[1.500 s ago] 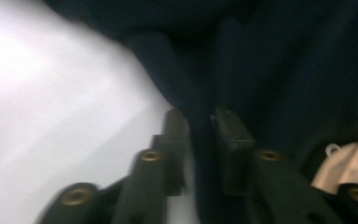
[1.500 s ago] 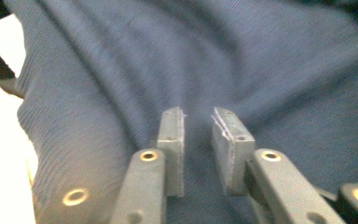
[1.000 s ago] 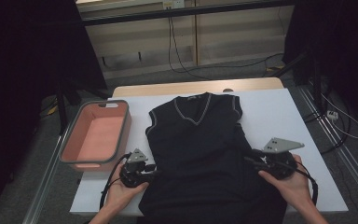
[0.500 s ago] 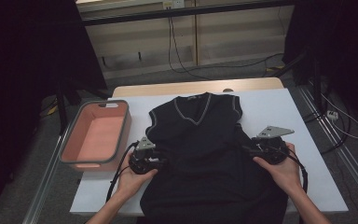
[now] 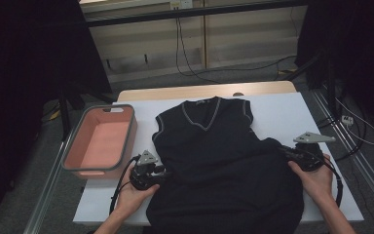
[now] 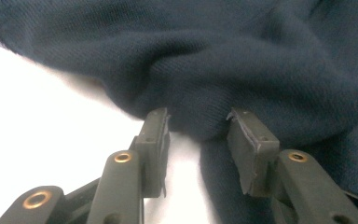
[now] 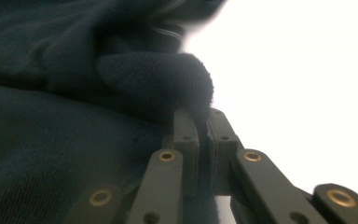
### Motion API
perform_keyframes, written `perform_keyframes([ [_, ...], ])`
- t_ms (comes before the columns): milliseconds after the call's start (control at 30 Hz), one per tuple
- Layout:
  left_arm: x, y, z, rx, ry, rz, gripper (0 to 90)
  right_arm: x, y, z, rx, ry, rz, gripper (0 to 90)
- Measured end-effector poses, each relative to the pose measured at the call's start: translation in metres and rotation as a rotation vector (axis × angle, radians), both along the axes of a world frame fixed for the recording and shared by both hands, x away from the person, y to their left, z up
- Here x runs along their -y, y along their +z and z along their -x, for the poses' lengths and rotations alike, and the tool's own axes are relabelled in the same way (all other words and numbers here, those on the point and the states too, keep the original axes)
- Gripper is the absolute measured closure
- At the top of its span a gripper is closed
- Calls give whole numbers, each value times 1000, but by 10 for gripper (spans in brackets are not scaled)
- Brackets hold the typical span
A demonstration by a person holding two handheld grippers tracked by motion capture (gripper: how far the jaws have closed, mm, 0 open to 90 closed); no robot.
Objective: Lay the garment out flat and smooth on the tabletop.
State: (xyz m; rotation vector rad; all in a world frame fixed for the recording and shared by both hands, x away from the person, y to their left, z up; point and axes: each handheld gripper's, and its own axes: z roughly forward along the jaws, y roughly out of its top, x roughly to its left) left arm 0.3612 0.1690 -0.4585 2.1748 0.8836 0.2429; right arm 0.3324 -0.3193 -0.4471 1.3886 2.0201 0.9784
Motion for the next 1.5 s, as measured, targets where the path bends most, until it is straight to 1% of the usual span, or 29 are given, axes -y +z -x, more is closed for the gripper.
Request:
perform_keyframes([
  [100,-2,1,1,-2,1,3,590,11,-2,2,-14,-28,4,849],
  [133,-3,1,1,1,0,-5,590,15,-3,3,-18,-37,8,849],
  [267,-7,3,4,-8,7,15,590,34,-3,7,-24,-86,-3,851],
  [333,-9,4,5,-5,11,21,591,45,-3,9,-27,-121,-6,852],
  [400,-11,6,5,-5,13,34,591,54,-6,10,-35,-143,-22,852],
  [467,-14,9,5,14,35,50,595,58,-8,11,-45,-152,-13,852],
  [500,-16,10,5,10,44,61,615,57,-9,10,-48,-156,-8,852],
  [533,-18,10,4,9,56,61,620,57,-9,10,-47,-155,-2,852],
  [600,-17,6,1,-13,73,53,630,56,-9,9,-47,-155,3,852],
  [633,-15,4,0,-26,67,38,639,56,-9,9,-47,-156,5,852],
  [667,-12,1,-1,-44,54,37,638,56,-10,9,-50,-159,-1,852],
  [700,-8,0,-1,-63,43,49,633,56,-10,8,-48,-157,0,852],
  [733,-4,-1,-1,-61,29,56,627,56,-9,9,-46,-164,2,852],
  [800,2,1,1,-54,9,54,627,57,-8,9,-40,-167,5,852],
  [867,5,1,3,-65,-3,77,616,58,-7,10,-30,-169,3,852],
  [900,7,0,3,-73,1,81,615,58,-8,9,-31,-165,1,852],
  [933,9,-1,3,-85,-13,68,611,58,-10,9,-29,-157,4,852],
  [1000,12,-3,4,-73,-30,39,606,57,-11,8,-33,-150,2,850],
  [1067,16,-4,5,-71,-23,51,596,55,-12,7,-32,-140,0,848],
  [1100,16,-4,5,-71,-28,50,586,55,-13,7,-34,-136,2,847],
  [1133,18,-4,5,-77,-25,56,574,54,-14,7,-36,-130,4,847],
  [1200,20,-4,6,-80,-35,55,558,52,-14,6,-40,-126,8,846],
  [1233,22,-4,7,-103,-54,77,574,52,-15,6,-39,-125,9,846],
  [1267,25,-4,10,-106,-70,81,592,52,-15,6,-38,-123,10,845],
  [1300,29,-4,13,-74,-76,48,579,52,-14,6,-40,-124,8,845],
  [1333,31,-3,15,-55,-90,24,587,52,-14,6,-38,-123,8,845],
  [1367,33,-3,16,-68,-105,40,662,52,-14,6,-38,-123,7,845],
  [1433,34,-4,19,-56,-108,37,696,51,-14,6,-41,-122,7,844],
  [1500,34,-3,20,-73,-122,39,763,51,-15,6,-43,-121,9,844],
])
